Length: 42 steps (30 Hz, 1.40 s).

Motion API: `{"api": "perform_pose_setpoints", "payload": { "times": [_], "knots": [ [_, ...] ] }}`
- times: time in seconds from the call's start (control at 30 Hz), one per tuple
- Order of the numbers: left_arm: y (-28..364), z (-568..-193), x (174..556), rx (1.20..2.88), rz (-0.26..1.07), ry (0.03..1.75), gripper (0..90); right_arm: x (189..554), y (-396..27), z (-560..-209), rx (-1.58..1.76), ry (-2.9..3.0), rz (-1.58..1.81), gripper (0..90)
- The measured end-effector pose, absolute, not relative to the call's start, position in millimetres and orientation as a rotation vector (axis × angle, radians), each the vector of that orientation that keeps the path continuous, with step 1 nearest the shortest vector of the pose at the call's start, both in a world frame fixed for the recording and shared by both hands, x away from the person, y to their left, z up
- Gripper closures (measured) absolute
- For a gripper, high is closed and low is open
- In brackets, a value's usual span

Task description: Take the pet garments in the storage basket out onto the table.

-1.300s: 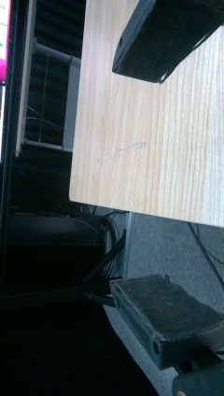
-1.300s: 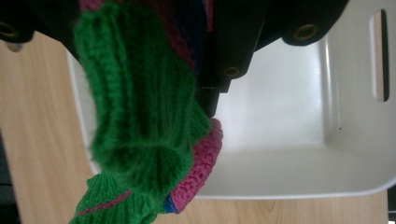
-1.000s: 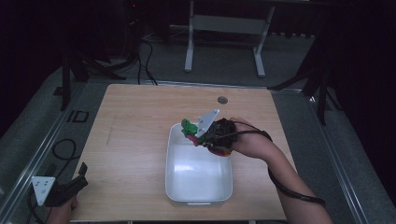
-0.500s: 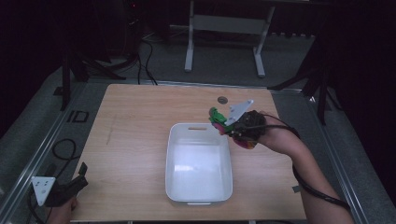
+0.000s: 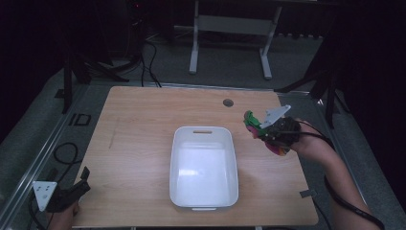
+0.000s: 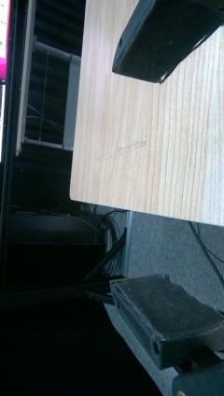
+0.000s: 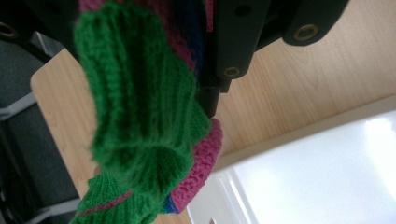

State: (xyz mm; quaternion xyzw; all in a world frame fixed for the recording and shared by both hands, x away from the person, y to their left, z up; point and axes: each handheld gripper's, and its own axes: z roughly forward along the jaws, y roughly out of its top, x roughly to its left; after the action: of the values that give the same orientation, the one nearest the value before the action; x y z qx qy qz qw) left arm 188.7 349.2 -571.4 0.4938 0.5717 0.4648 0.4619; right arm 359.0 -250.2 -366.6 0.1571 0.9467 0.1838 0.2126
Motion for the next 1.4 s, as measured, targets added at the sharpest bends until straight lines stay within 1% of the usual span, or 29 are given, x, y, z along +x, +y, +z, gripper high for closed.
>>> {"api": "perform_pose_setpoints", "payload": {
  "times": [0.23,0.6,0.83,0.97,1.03,1.2,1.3,1.4],
  "knots": [
    [349.4,-571.4,188.9,1.215,1.140,1.406,1.4,375.4,-257.6,-406.3,0.512,2.655,0.498,71.7],
    [349.4,-571.3,189.2,1.220,1.139,1.409,1.4,403.2,-258.1,-472.8,0.613,2.676,0.434,71.3],
    [349.3,-571.3,189.2,1.222,1.140,1.406,1.4,411.6,-254.3,-510.2,0.661,2.716,0.418,70.8],
    [349.0,-571.3,189.3,1.222,1.142,1.406,1.4,409.9,-251.0,-520.9,0.695,2.726,0.433,69.4],
    [349.0,-571.2,189.4,1.224,1.143,1.408,1.4,409.4,-250.9,-520.8,0.703,2.727,0.438,65.6],
    [348.9,-571.2,189.3,1.222,1.145,1.408,1.4,403.1,-248.4,-515.2,0.671,2.762,0.431,46.3],
    [348.7,-571.3,189.2,1.221,1.147,1.407,1.4,397.7,-250.2,-506.8,0.649,2.774,0.443,39.5],
    [348.8,-571.3,189.3,1.222,1.146,1.408,1.4,390.9,-255.9,-495.3,0.651,2.759,0.503,35.7]
  ]
}}
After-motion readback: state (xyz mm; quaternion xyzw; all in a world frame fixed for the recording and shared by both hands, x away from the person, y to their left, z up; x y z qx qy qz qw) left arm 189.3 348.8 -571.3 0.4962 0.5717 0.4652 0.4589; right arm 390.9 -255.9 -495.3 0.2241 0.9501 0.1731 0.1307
